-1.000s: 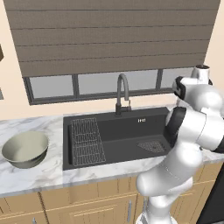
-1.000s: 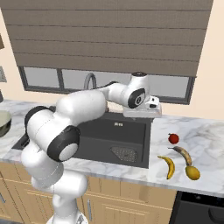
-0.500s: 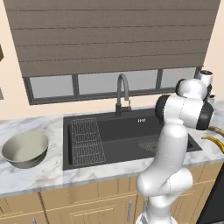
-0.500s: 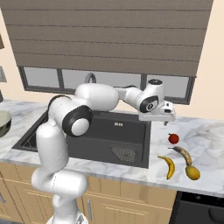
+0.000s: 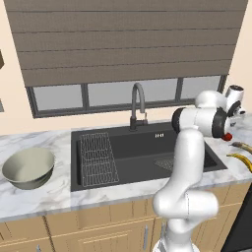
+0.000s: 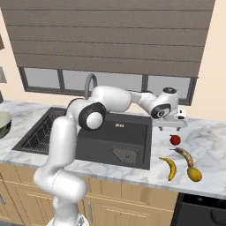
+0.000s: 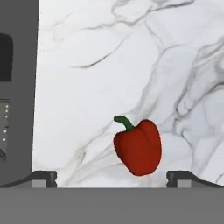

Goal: There is a mixed pile of frozen fruits and vegetables on the counter. Locate all the frozen vegetables and place the items in a bowl on the counter. Take all the frozen fruits and defrost them in a running sink.

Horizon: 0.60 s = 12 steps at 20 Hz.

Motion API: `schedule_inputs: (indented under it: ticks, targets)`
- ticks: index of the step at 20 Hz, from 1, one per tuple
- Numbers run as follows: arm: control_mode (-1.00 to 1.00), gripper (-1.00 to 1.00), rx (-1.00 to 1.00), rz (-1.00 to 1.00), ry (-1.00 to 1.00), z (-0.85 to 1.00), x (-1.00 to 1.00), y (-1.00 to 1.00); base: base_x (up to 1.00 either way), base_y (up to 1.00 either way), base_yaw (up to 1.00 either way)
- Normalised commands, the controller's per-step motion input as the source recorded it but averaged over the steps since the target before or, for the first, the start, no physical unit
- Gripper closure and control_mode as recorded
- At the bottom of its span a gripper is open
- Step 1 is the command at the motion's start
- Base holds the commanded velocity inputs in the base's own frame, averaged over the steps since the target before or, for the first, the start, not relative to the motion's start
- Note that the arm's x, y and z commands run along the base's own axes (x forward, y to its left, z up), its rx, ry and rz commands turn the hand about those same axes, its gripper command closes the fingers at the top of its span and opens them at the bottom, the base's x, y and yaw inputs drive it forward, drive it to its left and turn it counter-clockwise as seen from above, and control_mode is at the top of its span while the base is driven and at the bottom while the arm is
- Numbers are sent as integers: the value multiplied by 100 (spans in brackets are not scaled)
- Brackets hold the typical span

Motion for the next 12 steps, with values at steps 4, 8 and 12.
schedule_inputs:
  ticks: [4,8,12]
  targets:
    - [-100,-100,0,0,2,-37,36,-34,0,0,0]
    - [-100,-100,0,0,7,-41,35,-32,0,0,0]
    - [-100,-100,-1,-1,9,-42,22,-21,0,0,0]
